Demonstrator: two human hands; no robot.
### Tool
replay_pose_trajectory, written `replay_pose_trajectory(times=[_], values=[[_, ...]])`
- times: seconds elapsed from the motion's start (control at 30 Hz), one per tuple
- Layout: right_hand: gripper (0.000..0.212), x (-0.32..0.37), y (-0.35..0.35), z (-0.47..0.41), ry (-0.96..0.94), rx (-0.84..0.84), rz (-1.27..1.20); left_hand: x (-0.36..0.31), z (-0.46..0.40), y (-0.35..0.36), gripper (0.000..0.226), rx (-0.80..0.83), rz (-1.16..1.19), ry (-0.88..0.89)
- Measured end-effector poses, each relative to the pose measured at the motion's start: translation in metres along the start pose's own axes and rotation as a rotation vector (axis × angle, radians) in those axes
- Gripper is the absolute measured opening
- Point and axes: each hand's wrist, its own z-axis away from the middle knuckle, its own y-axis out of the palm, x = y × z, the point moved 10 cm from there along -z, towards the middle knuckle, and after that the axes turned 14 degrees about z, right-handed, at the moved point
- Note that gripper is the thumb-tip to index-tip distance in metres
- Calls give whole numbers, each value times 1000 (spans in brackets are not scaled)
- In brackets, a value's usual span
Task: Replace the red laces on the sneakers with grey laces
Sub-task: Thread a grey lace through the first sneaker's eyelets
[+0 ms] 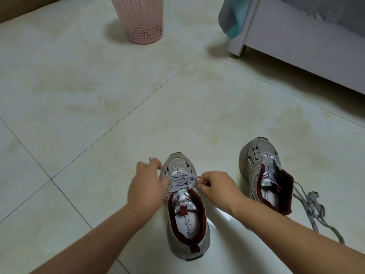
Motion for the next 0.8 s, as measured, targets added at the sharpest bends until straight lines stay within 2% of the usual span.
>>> replay_pose_trajectory(times=[0.03,0.13,0.2,0.3,0.43,0.57,0.67,0.8], values=[[15,0,0,0,-6,-10,0,-9,5,12,9,44,-17,34],[14,4,1,3,-54,-40,10,-18,15,48,40,195,-11,24],[13,7,3,4,-93,-38,23,-17,16,61,47,263,15,-8],[12,2,4,2,-97,-29,10,-11,14,72,44,348,161,-69],[12,-3,1,-3,-62,-42,-10,2,12,76,11,369,418,-203],[14,3,-1,-3,-100,-57,27,9,13,78,12,374,536,-286],[15,12,-1,-1,-161,-55,108,10,13,77,24,373,567,-291],[17,24,1,0,-232,-56,255,10,13,78,22,382,556,-273]])
